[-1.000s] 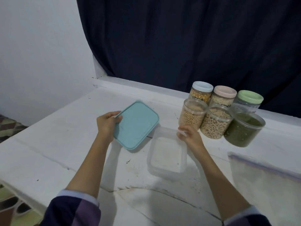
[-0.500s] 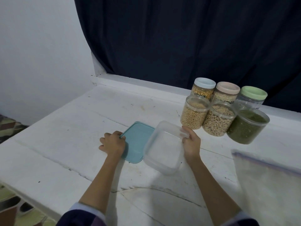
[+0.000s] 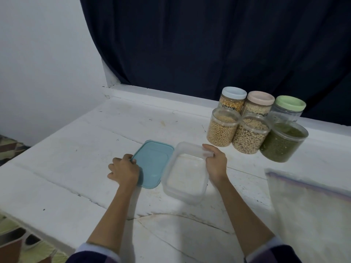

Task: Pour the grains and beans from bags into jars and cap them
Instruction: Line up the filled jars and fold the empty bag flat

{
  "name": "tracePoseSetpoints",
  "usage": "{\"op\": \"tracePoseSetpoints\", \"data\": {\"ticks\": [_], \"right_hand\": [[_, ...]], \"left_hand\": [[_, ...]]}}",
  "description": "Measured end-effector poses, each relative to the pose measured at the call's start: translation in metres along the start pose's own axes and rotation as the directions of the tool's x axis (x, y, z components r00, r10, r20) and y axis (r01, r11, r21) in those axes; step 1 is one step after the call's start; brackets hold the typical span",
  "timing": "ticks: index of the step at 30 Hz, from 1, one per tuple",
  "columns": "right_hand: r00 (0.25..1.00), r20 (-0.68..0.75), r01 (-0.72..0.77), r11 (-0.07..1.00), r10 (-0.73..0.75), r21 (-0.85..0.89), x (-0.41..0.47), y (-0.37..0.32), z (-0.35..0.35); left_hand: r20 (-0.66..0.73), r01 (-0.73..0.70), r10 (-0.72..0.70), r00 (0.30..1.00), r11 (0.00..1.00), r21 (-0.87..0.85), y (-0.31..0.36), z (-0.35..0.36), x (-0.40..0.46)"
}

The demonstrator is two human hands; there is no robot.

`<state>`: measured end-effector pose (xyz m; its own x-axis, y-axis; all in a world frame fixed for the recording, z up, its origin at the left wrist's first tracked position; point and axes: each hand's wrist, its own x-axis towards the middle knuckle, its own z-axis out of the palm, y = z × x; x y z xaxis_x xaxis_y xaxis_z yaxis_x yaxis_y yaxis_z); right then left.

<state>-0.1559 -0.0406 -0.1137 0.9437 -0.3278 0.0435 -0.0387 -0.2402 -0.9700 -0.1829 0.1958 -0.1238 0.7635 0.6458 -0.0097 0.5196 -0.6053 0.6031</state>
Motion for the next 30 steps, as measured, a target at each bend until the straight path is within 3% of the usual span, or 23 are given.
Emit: {"op": "tracePoseSetpoints", "data": {"ticks": [4, 9, 13, 15, 17, 19, 21, 24, 28, 30], "right_hand": [[1.000, -0.026, 0.005, 1.000, -0.005, -0.016, -0.004, -0.006, 0.006], [0.991, 0.124, 0.070, 0.993, -0.057, -0.100, -0.005, -0.014, -0.006], [0.979, 0.014, 0.203, 0.977, -0.203, -0.069, -0.011, -0.020, -0.036], [0.968, -0.062, 0.237, 0.967, -0.243, -0.090, -0.014, -0.021, -0.057], [0.957, -0.147, 0.237, 0.966, -0.250, -0.098, -0.014, -0.021, -0.084], [0.943, -0.225, 0.222, 0.967, -0.245, -0.124, -0.014, -0.020, -0.117], [0.931, -0.284, 0.187, 0.967, -0.231, -0.172, -0.014, -0.016, -0.155], [0.925, -0.342, 0.074, 0.963, -0.163, -0.260, -0.017, 0.001, -0.222], [0.898, -0.439, -0.153, 0.927, -0.014, -0.342, -0.022, 0.027, -0.312], [0.870, -0.482, -0.341, 0.828, 0.099, -0.445, -0.022, 0.038, -0.345]], "left_hand": [[0.012, -0.031, 0.031, 0.999, 1.000, 0.001, -0.001, 0.000, -0.004], [0.093, 0.042, -0.045, 0.995, 0.998, 0.038, 0.003, -0.013, 0.000], [-0.060, 0.075, -0.087, 0.994, 0.981, -0.178, 0.033, -0.038, -0.011], [-0.198, -0.083, 0.013, 0.980, 0.933, -0.350, 0.060, -0.042, -0.030], [-0.326, -0.334, 0.188, 0.926, 0.809, -0.483, 0.093, -0.038, -0.062], [-0.333, -0.463, 0.326, 0.885, 0.688, -0.558, 0.125, -0.025, -0.103], [-0.182, -0.456, 0.439, 0.880, 0.671, -0.585, 0.152, 0.000, -0.142], [0.186, -0.371, 0.508, 0.841, 0.792, -0.485, 0.179, 0.052, -0.192], [0.512, -0.372, 0.424, 0.747, 0.905, -0.208, 0.194, 0.110, -0.246], [0.559, -0.382, 0.354, 0.750, 0.921, -0.071, 0.199, 0.128, -0.263]]}}
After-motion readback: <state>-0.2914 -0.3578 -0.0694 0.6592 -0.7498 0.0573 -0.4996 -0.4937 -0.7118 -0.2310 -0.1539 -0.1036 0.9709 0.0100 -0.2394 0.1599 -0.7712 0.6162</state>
